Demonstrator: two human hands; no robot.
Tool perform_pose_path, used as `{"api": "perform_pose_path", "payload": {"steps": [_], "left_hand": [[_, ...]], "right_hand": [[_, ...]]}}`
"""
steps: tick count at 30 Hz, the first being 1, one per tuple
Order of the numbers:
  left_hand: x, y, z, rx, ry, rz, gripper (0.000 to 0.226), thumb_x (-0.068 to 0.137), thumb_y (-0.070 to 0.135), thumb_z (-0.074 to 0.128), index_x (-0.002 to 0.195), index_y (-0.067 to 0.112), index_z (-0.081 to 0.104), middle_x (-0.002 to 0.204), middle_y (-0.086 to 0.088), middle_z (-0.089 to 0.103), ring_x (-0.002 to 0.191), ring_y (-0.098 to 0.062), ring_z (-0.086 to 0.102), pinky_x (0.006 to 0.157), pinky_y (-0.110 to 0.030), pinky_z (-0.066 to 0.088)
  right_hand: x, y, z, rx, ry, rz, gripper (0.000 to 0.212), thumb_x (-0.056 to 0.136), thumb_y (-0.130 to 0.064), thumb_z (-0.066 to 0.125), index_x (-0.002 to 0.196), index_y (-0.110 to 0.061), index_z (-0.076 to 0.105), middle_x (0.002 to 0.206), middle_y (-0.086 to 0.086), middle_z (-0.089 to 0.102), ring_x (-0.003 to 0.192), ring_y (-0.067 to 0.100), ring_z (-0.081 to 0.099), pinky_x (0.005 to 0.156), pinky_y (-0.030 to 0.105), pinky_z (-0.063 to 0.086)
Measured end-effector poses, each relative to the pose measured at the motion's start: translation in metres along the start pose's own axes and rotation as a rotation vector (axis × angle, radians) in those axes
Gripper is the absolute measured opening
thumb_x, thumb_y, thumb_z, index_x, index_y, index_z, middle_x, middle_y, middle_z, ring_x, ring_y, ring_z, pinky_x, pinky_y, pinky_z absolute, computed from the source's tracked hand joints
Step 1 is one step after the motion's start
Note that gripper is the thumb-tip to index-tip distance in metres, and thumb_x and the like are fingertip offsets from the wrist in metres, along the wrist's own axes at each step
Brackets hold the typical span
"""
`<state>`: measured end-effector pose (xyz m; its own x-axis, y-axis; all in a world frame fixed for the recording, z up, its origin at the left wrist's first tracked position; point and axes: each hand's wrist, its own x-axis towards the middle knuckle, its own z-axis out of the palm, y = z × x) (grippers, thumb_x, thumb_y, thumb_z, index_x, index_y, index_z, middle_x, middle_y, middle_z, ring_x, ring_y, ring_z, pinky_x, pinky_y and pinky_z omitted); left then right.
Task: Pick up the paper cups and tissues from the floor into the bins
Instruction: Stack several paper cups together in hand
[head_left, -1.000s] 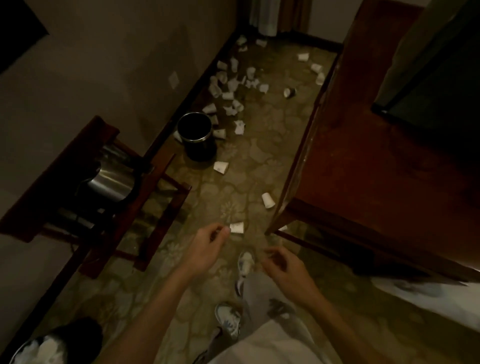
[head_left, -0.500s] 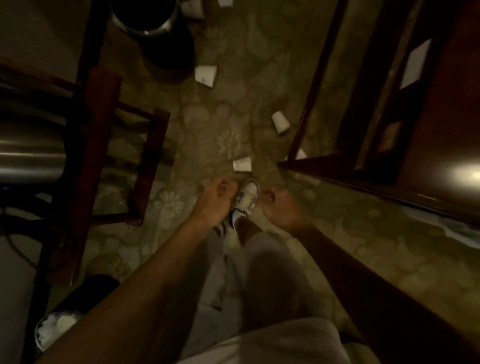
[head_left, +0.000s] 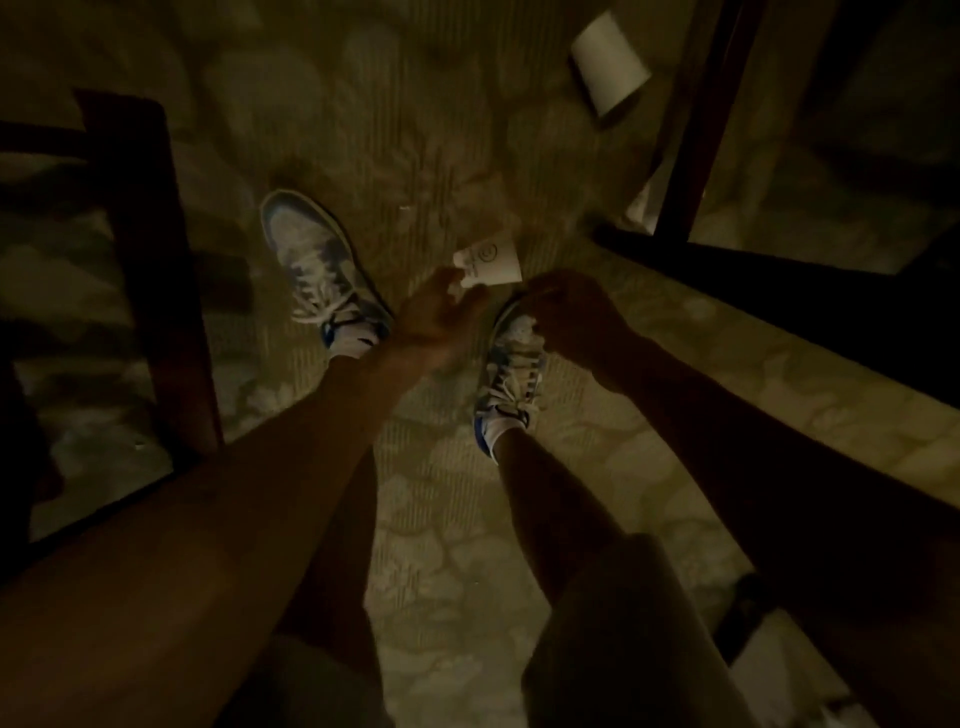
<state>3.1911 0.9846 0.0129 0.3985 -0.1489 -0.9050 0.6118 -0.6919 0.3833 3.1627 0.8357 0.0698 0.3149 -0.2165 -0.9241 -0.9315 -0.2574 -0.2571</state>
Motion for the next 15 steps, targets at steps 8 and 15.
{"api": "perform_pose_path", "payload": {"steps": [8,15], "left_hand": [[0.117,-0.042,0.026,0.03,-0.082,-0.126,0.059,0.099,0.04,0.052,0.152,0.028,0.028,0.153,-0.009,0.037,0.136,-0.033,0.04,0.09,-0.032,0.036],[0.159,-0.059,0.054,-0.229,-0.085,-0.417,0.065,0.091,0.053,0.06,0.146,0.035,0.032,0.15,-0.006,0.04,0.124,-0.031,0.05,0.047,-0.026,0.05]], "right_hand": [[0.121,0.027,0.039,0.226,0.025,0.182,0.058,0.096,-0.009,0.055,0.145,-0.018,0.027,0.139,0.013,0.044,0.117,0.031,0.056,0.082,0.034,0.056],[0.174,0.046,0.042,0.268,-0.022,0.276,0.069,0.094,-0.009,0.057,0.151,-0.018,0.021,0.138,0.019,0.047,0.119,0.032,0.054,0.097,0.045,0.051]]}}
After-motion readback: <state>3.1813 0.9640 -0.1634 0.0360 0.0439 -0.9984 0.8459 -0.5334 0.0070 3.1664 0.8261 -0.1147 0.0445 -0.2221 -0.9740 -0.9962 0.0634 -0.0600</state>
